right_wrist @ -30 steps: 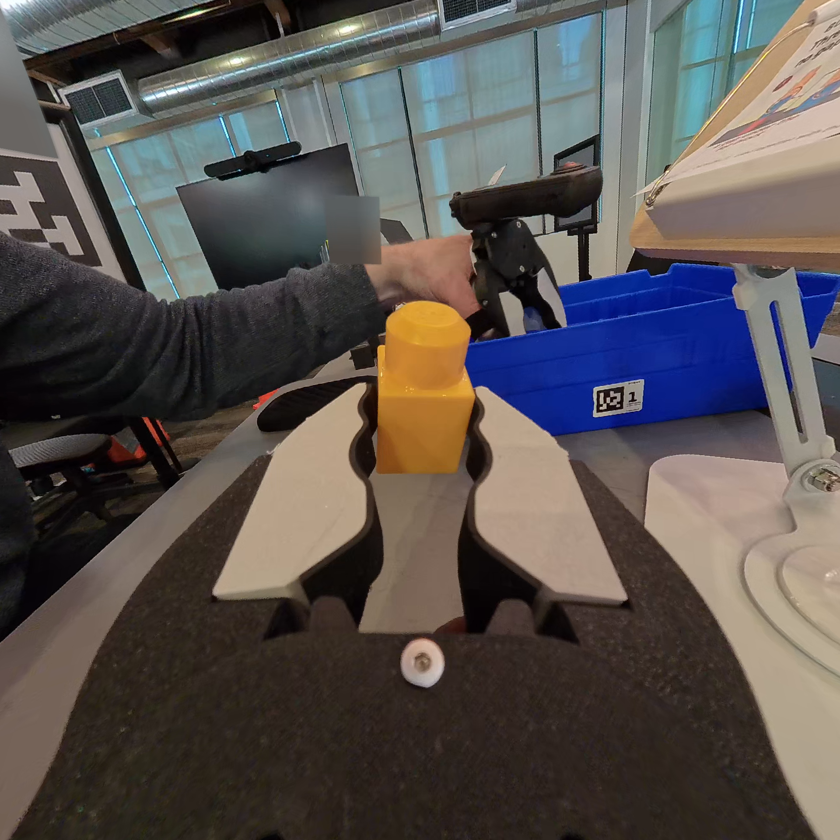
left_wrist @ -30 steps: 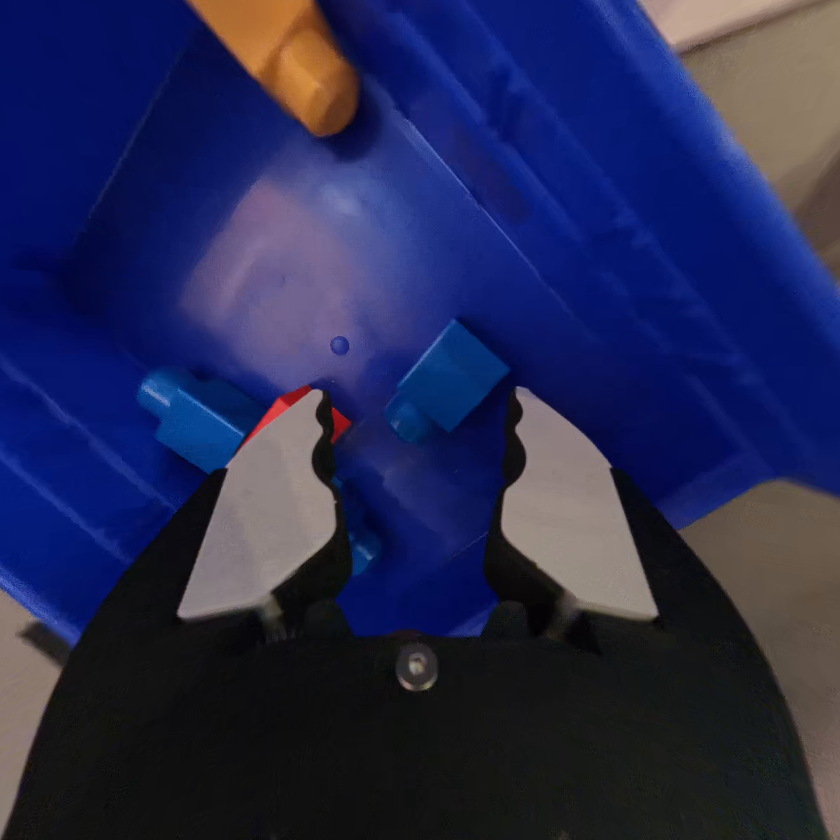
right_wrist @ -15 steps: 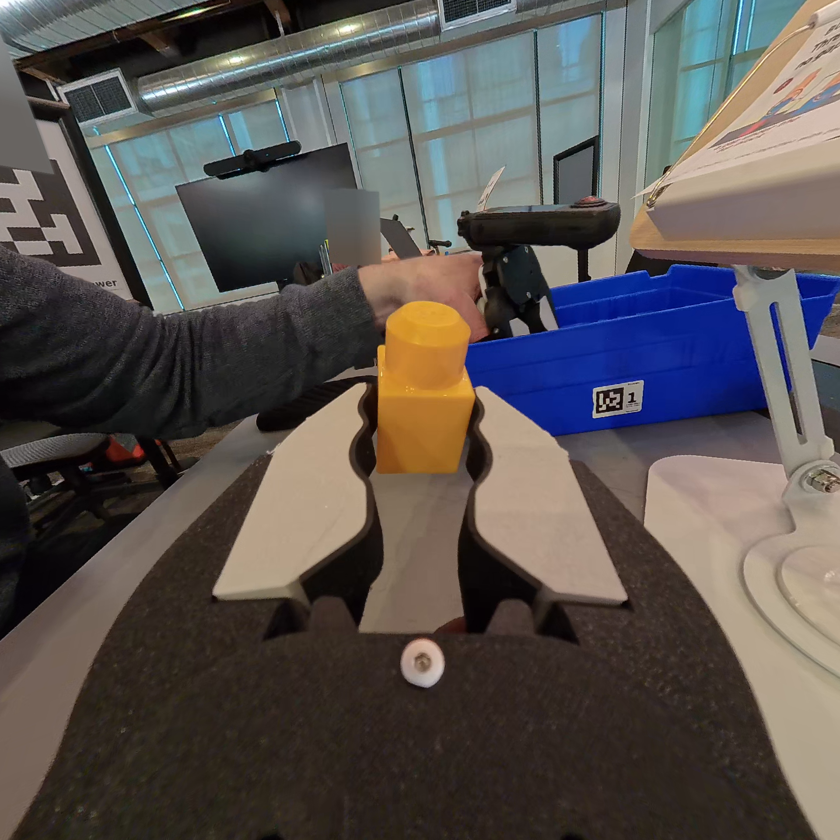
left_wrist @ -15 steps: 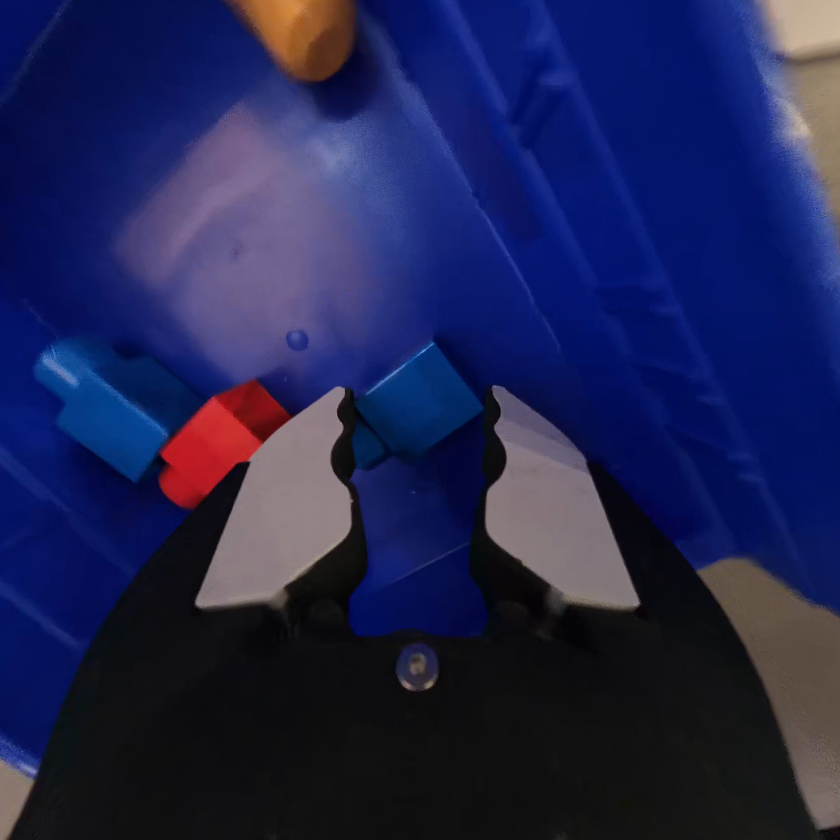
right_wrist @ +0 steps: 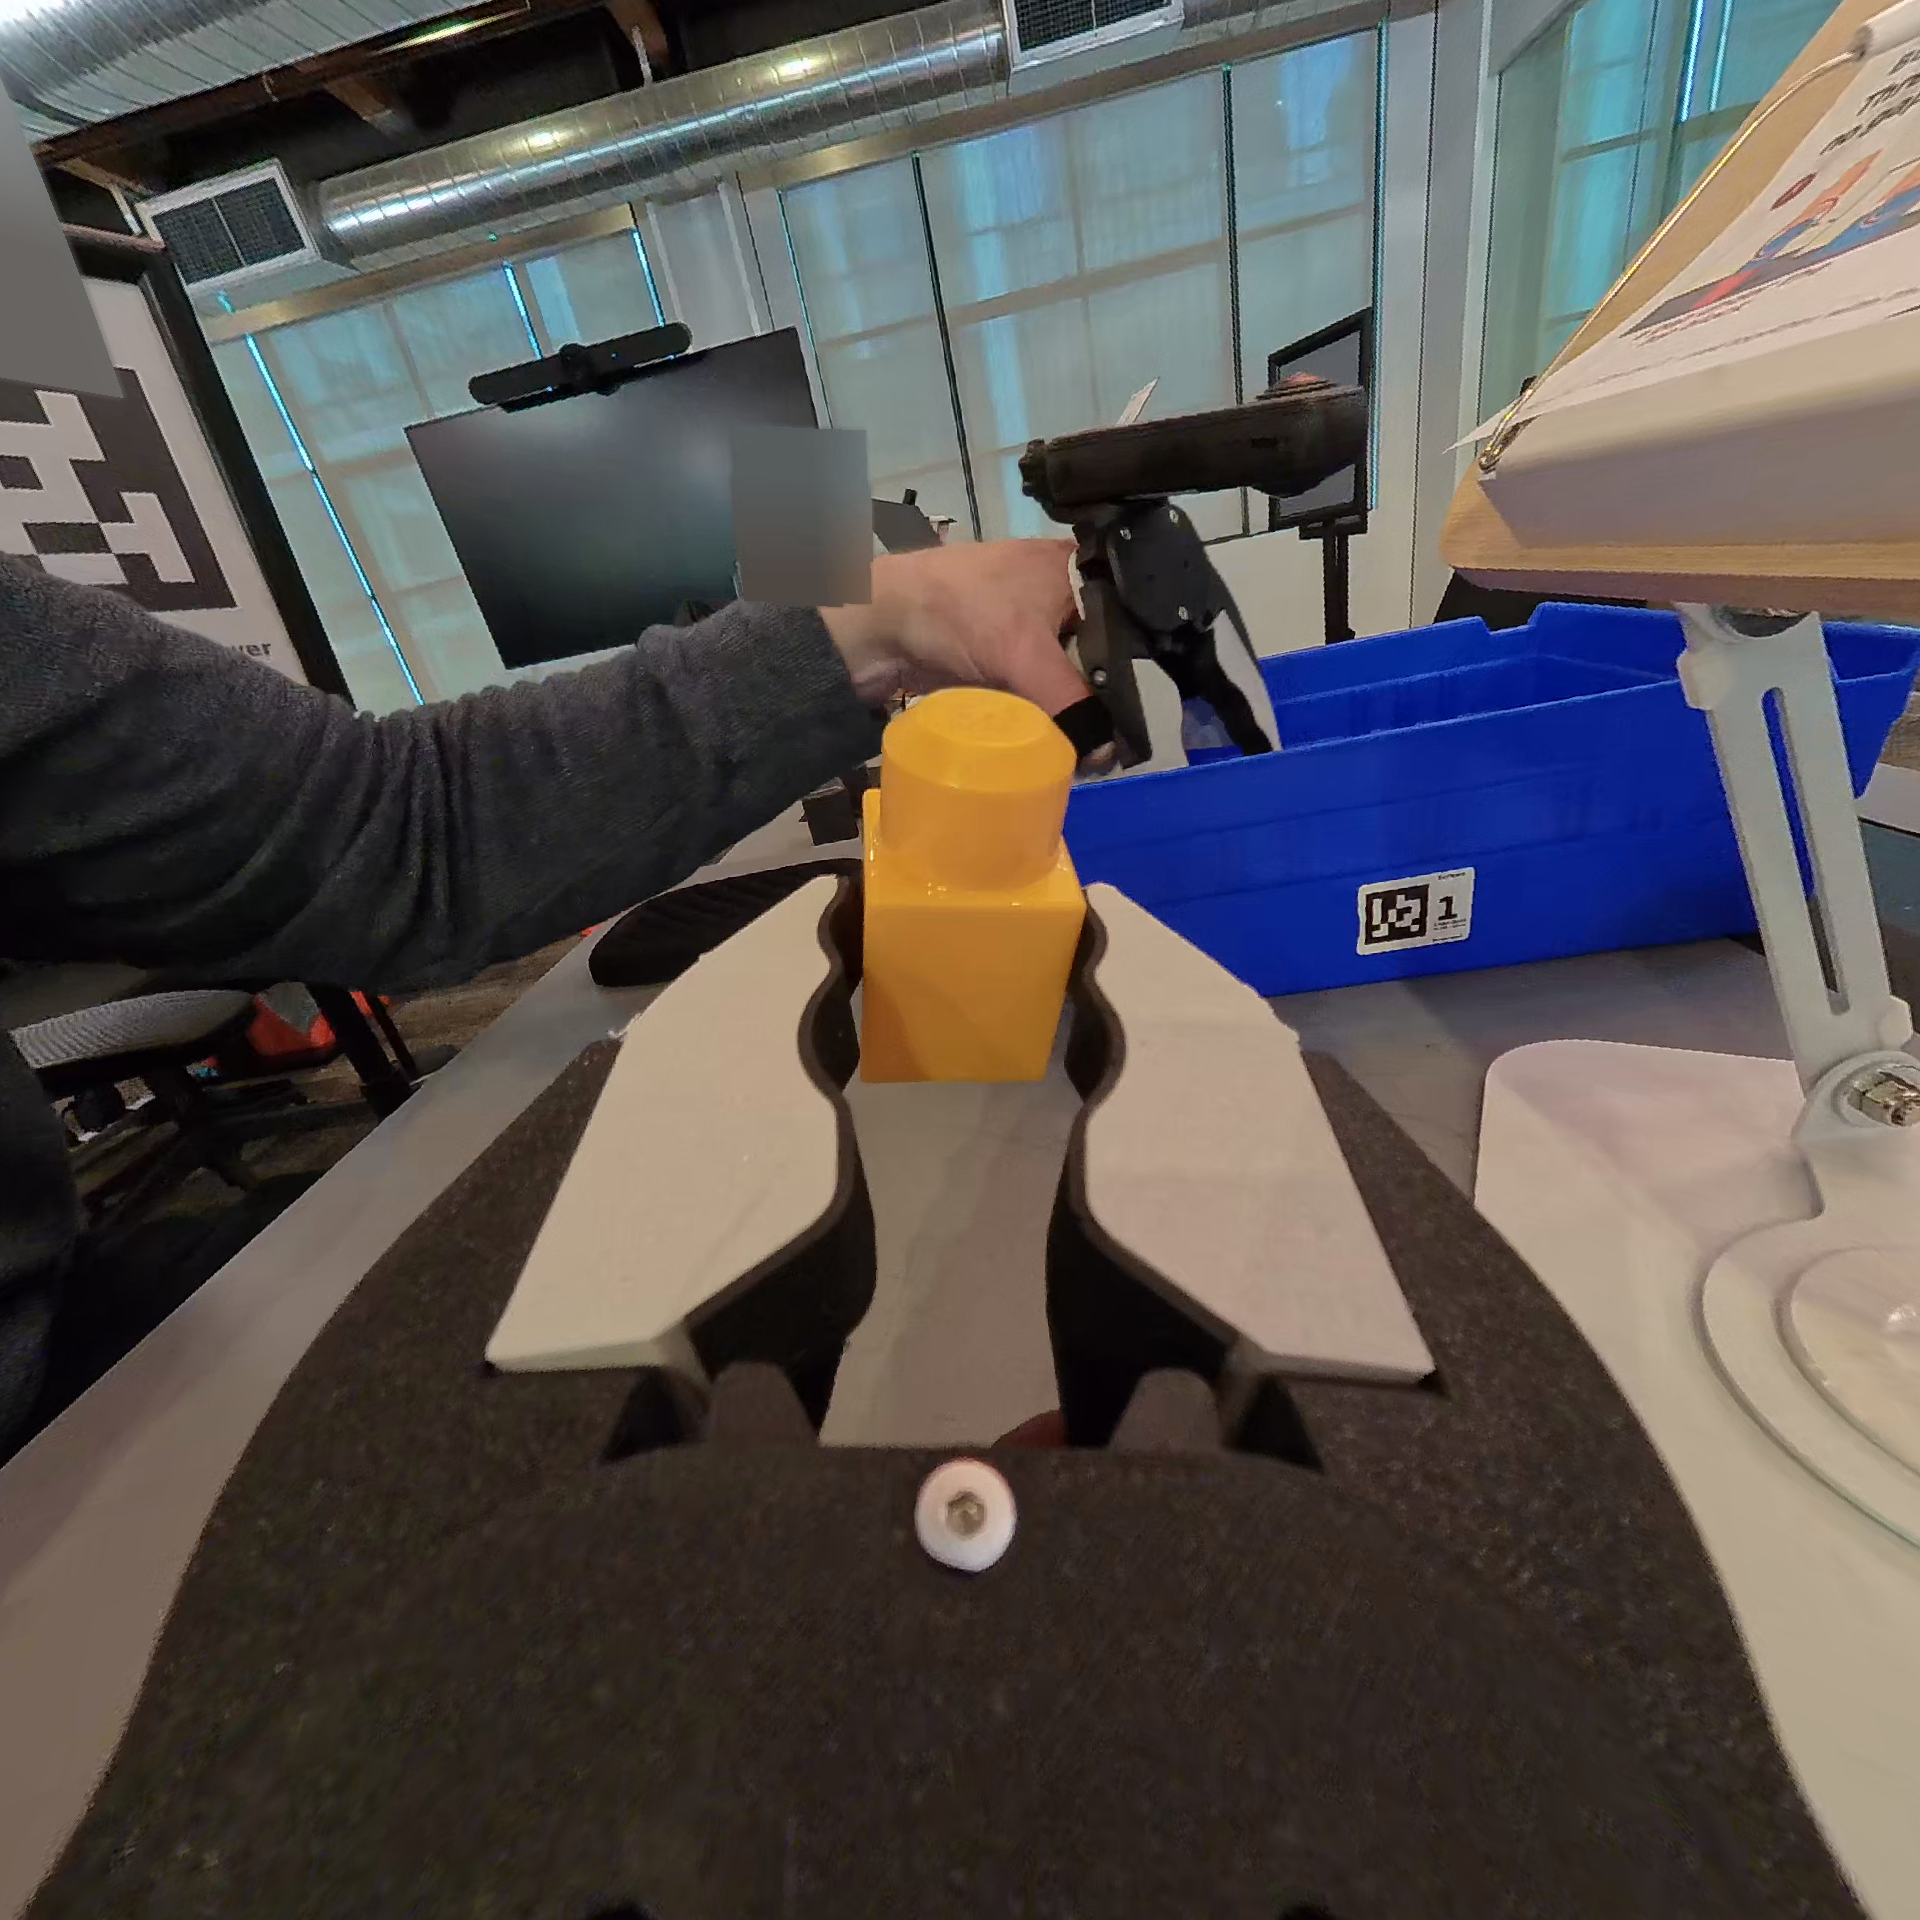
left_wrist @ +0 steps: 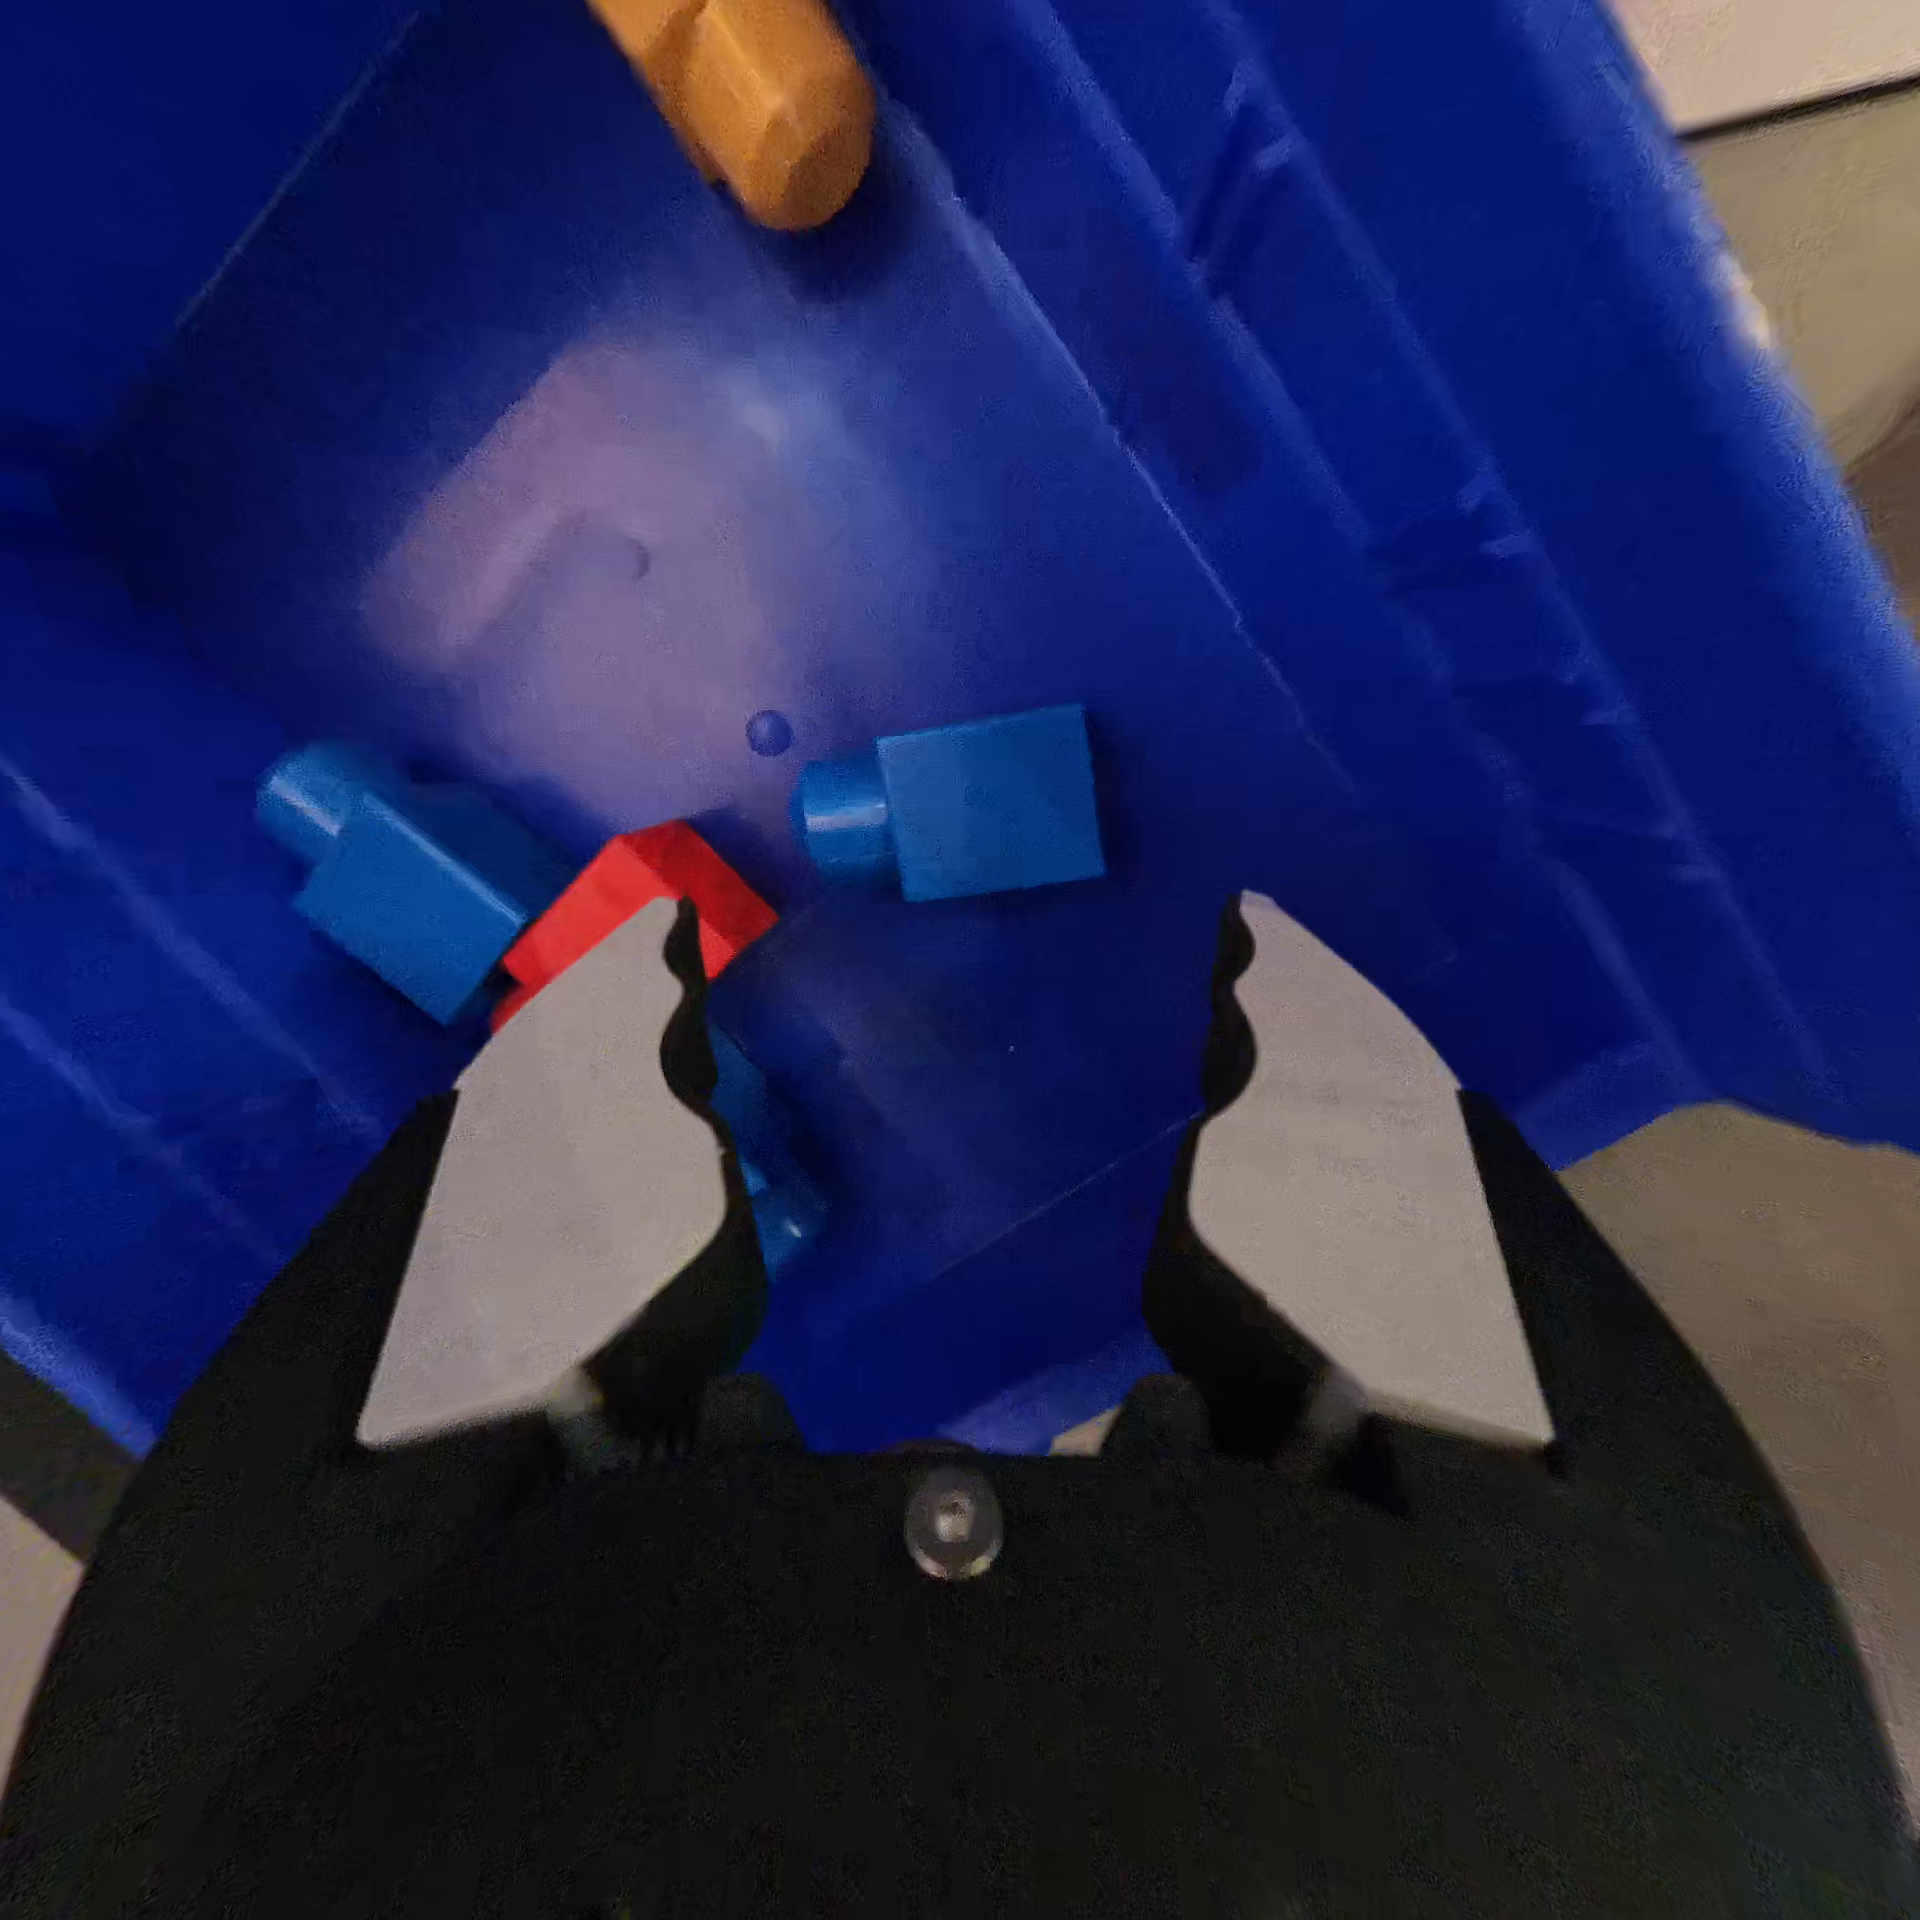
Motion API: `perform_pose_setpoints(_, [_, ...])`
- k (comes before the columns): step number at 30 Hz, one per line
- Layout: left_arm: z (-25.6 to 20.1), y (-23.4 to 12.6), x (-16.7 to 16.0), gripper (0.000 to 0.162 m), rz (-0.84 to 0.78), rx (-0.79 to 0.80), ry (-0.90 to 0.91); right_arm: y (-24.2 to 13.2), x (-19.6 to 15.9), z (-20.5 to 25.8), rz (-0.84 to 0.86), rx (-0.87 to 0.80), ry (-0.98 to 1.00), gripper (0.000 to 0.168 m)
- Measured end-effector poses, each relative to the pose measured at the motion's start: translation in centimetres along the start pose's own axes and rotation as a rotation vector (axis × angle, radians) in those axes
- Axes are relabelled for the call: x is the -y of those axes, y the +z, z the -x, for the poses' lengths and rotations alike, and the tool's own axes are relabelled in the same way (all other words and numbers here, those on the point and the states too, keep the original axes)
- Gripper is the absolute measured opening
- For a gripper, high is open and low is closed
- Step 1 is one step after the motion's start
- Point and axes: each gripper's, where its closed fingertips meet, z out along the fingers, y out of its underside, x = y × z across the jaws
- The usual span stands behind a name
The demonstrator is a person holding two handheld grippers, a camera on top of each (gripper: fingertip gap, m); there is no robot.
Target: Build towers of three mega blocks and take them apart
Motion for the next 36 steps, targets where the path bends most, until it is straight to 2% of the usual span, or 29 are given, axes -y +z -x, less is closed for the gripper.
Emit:
perform_pose_setpoints(3, [-0.9, 0.8, 0.7, 0.083, -0.054, -0.012, -0.111, 0.0, 0.0, 0.0, 0.002, 0.0, -0.002, 0.037])
perform_pose_setpoints(7, [-0.4, 2.8, -0.4, 0.07, 0.025, 0.02, -0.177, 0.0, -0.1, 0.1, 0.004, -0.003, -0.008, 0.037])
perform_pose_setpoints(8, [-0.4, 3.0, -0.1, 0.061, 0.012, 0.022, -0.164, 0.0, -0.1, 0.1, 0.005, -0.002, -0.009, 0.037])
perform_pose_setpoints(11, [-0.3, 2.9, -0.1, 0.06, 0.02, 0.006, -0.087, 0.0, -0.1, 0.1, 0.004, -0.001, -0.008, 0.037])
perform_pose_setpoints(14, [0.9, 2.7, -1.0, 0.059, 0.09, 0.046, 0.12, 0.0, 0.0, 0.1, 0.003, 0.0, -0.006, 0.037])
perform_pose_setpoints(16, [1.1, 2.4, -1.2, 0.058, 0.087, 0.014, 0.178, 0.0, -0.1, 0.1, 0.003, 0.002, -0.006, 0.037])
perform_pose_setpoints(17, [1.4, 2.3, -1.2, 0.064, 0.086, 0.003, 0.135, 0.0, -0.1, 0.1, 0.003, 0.001, -0.006, 0.037])
perform_pose_setpoints(19, [0.7, 1.5, -0.7, 0.092, 0.036, -0.075, 0.014, 0.0, -0.1, 0.1, 0.004, 0.002, -0.006, 0.037])
perform_pose_setpoints(23, [0.6, 1.2, -0.3, 0.085, 0.01, -0.038, -0.211, 0.1, -0.1, 0.1, 0.007, 0.002, -0.006, 0.037])
perform_pose_setpoints(29, [-0.4, 2.8, -0.3, 0.079, 0.025, -0.006, -0.415, 0.1, -0.1, 0.1, 0.008, 0.001, -0.012, 0.037])
perform_pose_setpoints(31, [0.0, 3.3, -0.5, 0.069, 0.031, 0.013, -0.447, 0.1, -0.1, 0.2, 0.008, 0.001, -0.013, 0.037])
perform_pose_setpoints(36, [0.5, 3.4, -0.4, 0.059, 0.005, 0.031, -0.391, 0.1, -0.1, 0.2, 0.009, 0.001, -0.015, 0.037])
